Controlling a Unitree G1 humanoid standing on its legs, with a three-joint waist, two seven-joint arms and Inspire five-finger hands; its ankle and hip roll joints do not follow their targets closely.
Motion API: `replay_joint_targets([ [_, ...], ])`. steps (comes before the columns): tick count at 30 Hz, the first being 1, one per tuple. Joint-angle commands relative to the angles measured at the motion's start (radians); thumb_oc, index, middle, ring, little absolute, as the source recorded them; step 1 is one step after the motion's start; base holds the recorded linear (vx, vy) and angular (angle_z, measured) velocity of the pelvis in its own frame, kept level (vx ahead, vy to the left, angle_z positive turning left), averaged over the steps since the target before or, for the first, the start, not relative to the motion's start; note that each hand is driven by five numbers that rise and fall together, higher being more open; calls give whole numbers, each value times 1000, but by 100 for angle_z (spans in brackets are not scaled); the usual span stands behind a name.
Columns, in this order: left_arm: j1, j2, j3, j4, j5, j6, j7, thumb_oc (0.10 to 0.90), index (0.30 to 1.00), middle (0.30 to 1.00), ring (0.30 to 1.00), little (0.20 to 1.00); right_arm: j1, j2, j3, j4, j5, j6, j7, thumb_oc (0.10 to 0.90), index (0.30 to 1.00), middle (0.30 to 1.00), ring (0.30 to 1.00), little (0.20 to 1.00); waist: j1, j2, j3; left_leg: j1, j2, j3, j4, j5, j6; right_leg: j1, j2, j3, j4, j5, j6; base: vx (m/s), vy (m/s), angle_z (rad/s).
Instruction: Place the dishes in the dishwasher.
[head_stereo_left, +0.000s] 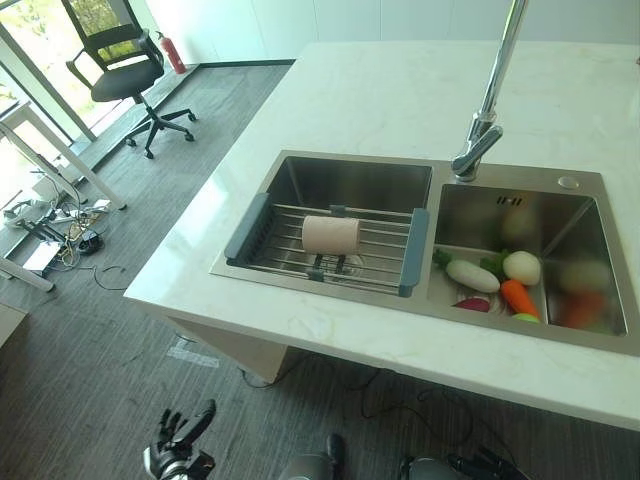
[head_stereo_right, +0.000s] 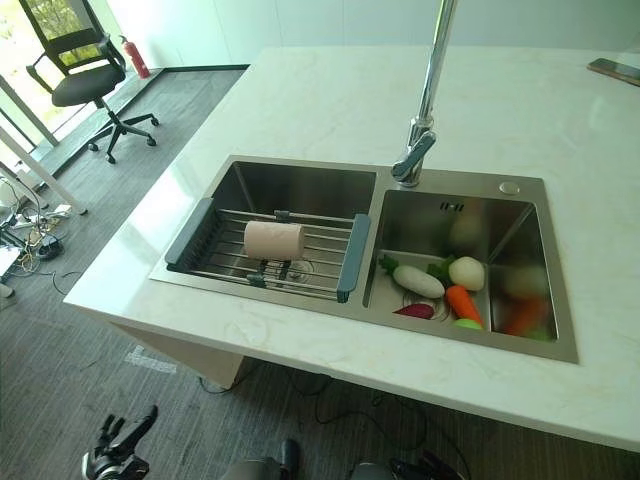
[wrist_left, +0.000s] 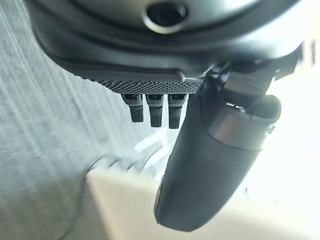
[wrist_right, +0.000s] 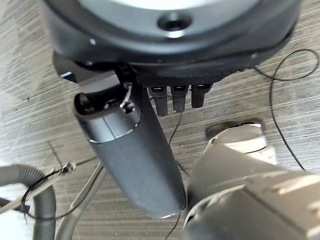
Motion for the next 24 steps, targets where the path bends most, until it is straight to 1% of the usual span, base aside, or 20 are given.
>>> replay_joint_targets([
  [1,7,144,109,-120,-18,-213,156,800,900,900,900,900,-14,-45,-41,3,45,-18,-3,800,900,900,900,900,20,-12,7,-14,-4,-8,116,-195,13,71,-26,-38,-104,-16,67,0,0,0],
  [2,16,183,157,-143,10,-262,215,800,900,900,900,900,-12,-47,-45,6,59,-9,-5,800,900,900,900,900,24,-9,4,-14,-2,-8,116,-194,13,70,-28,-41,-104,-16,67,0,0,0],
  [3,27,235,213,-162,68,-296,269,800,900,900,900,900,-7,-48,-49,7,52,-2,-6,800,900,900,900,900,28,-6,4,-8,1,-8,116,-199,12,76,-30,-41,-104,-21,68,0,0,0],
  [4,30,260,237,-177,88,-287,289,800,900,900,900,900,-6,-47,-48,7,49,-3,-7,800,900,900,900,900,28,-5,1,-13,2,-8,116,-194,13,72,-30,-43,-104,-17,68,0,0,0],
  [5,40,329,286,-199,175,-322,353,800,900,900,900,900,2,-42,-43,9,45,-6,-16,800,900,900,900,900,31,-2,2,-4,4,-6,116,-199,13,80,-31,-42,-104,-22,69,0,0,0],
  [6,44,401,335,-219,222,-343,368,800,900,900,900,900,5,-39,-38,13,52,-8,-25,800,900,900,900,900,32,2,-3,-9,6,-6,116,-195,14,76,-31,-42,-104,-19,69,0,0,0],
  [7,46,498,389,-241,265,-358,357,800,900,900,900,900,12,-40,-30,13,62,-3,-31,800,900,900,900,900,32,5,-5,-4,9,-4,116,-200,13,81,-30,-38,-104,-24,70,0,0,0],
  [9,33,634,442,-289,321,-390,279,800,900,900,900,900,19,-43,-19,9,71,6,-39,800,900,900,900,900,29,13,-12,-6,14,1,116,-200,9,79,-28,-34,-104,-22,71,0,0,0],
  [10,33,634,442,-289,321,-390,279,800,900,900,900,900,19,-43,-19,9,71,6,-39,800,900,900,900,900,29,13,-12,-6,14,1,116,-200,9,79,-28,-34,-104,-22,71,11,-19,3],
  [11,8,743,445,-367,293,-412,118,800,900,900,900,900,20,-43,-7,11,77,11,-39,800,900,900,900,900,27,15,-19,-7,17,7,116,-200,5,78,-26,-31,-104,-21,71,0,0,0],
  [12,-24,804,427,-442,249,-383,4,800,900,900,900,900,19,-42,1,13,86,13,-35,800,900,900,900,900,25,17,-24,-7,18,10,116,-201,4,77,-24,-29,-104,-21,72,23,-39,9],
  [13,-45,836,409,-492,230,-366,-62,800,900,900,900,900,18,-41,4,16,90,14,-28,800,900,900,900,900,24,18,-27,-7,19,12,116,-202,2,77,-24,-28,-104,-21,72,21,-35,4],
  [14,-78,875,378,-567,222,-305,-95,800,900,900,900,900,15,-41,9,20,92,13,-18,800,900,900,900,900,20,18,-30,-8,20,15,116,-203,1,76,-23,-26,-104,-21,74,34,-47,1],
  [15,-169,939,305,-699,196,-181,-163,800,900,900,900,900,7,-40,21,21,85,13,-4,800,900,900,900,900,11,17,-36,-6,23,22,116,-204,-2,75,-21,-20,-104,-19,79,34,-41,-10],
  [16,-194,950,284,-720,195,-152,-182,800,900,900,900,900,6,-40,23,20,83,13,-1,800,900,900,900,900,10,17,-37,-6,24,24,116,-204,-2,74,-20,-18,-104,-19,80,38,-42,-7],
  [18,-274,984,204,-777,209,-74,-246,800,900,900,900,900,3,-44,31,13,78,20,7,800,900,900,900,900,1,16,-40,-5,27,29,116,-202,-4,72,-20,-12,-104,-13,87,35,-38,-36],
  [19,-341,1009,131,-817,266,-13,-286,800,900,900,900,900,2,-47,33,6,79,31,13,800,900,900,900,900,-9,15,-41,-6,30,35,116,-202,-6,69,-20,-8,-104,-9,93,46,-52,-52],
  [21,-441,1031,8,-857,359,70,-343,800,900,900,900,900,5,-55,32,-1,93,53,15,800,900,900,900,900,-25,13,-44,-14,36,45,116,-195,-8,56,-20,-4,-104,3,99,41,-50,-30],
  [23,-502,1052,-77,-866,524,113,-334,800,900,900,900,900,12,-59,33,-5,100,66,12,800,900,900,900,900,-38,11,-42,-11,37,52,116,-198,-9,55,-19,6,-104,4,104,31,-26,-23],
  [24,-528,1065,-119,-850,577,117,-331,800,900,900,900,900,16,-60,34,-7,102,70,9,800,900,900,900,900,-46,11,-43,-17,38,54,116,-193,-9,46,-17,11,-104,11,104,16,-21,-21],
])
